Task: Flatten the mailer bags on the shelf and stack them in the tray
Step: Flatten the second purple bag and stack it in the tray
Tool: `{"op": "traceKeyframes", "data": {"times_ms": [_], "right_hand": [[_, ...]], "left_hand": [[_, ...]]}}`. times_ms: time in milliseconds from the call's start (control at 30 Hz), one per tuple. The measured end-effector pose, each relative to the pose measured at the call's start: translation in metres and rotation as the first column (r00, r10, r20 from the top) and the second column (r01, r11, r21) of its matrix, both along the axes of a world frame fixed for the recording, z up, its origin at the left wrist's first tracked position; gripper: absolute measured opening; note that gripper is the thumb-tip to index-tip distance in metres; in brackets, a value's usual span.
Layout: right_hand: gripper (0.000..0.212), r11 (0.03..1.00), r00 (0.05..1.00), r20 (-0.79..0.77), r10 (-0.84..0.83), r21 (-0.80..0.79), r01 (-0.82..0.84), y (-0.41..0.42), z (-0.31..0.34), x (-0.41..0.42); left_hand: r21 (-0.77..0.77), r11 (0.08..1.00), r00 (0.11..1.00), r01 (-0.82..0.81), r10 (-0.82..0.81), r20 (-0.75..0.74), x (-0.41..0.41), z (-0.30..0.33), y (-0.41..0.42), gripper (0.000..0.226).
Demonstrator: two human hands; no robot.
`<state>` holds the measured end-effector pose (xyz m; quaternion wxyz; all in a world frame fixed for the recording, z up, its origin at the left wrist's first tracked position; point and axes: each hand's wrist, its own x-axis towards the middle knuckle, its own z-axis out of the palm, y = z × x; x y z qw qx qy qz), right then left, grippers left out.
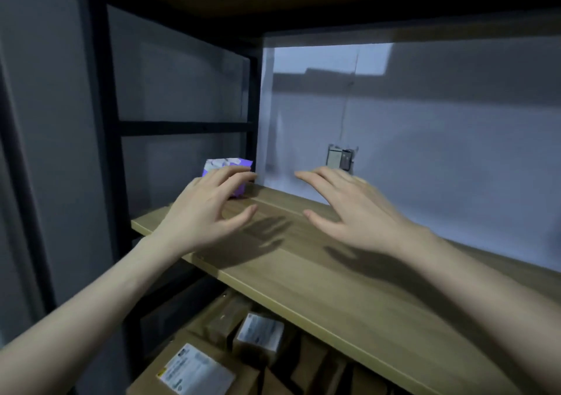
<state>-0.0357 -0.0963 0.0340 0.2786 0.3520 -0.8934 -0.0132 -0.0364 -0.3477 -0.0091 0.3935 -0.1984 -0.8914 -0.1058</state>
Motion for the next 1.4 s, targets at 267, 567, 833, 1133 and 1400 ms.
{"op": "traceKeyframes", "data": {"times_ms": [267,567,833,1133,1400], "right_hand": [[0.058,0.997,0.994,0.066,0.081,-0.013,-0.081,-0.069,-0.005,-0.079],[0.061,0.997,0.99,0.118,0.074,-0.009,-0.073,-0.1,-0.022,-0.132],[0.057,0.999,0.992,0.122,0.023,-0.05,-0.017,-0.071,-0.015,-0.135],[0.045,0.956,0.987,0.162,-0.014,-0.286,0.061,-0.003,-0.001,-0.106],[0.022,0.612,0.923,0.368,0.115,-0.758,0.226,0.077,0.015,-0.031]], "left_hand": [[0.12,0.98,0.982,-0.157,0.142,0.125,-0.068,-0.006,-0.051,0.056],[0.019,0.961,0.952,-0.275,0.269,0.148,-0.149,0.001,-0.042,0.065],[0.29,0.912,0.956,-0.29,0.286,0.057,-0.153,0.006,-0.017,0.017],[0.707,0.699,0.989,0.107,-0.15,-0.001,-0.107,0.032,0.046,0.01],[0.831,0.451,0.86,0.326,-0.507,-0.062,-0.054,0.038,0.143,0.021]]}}
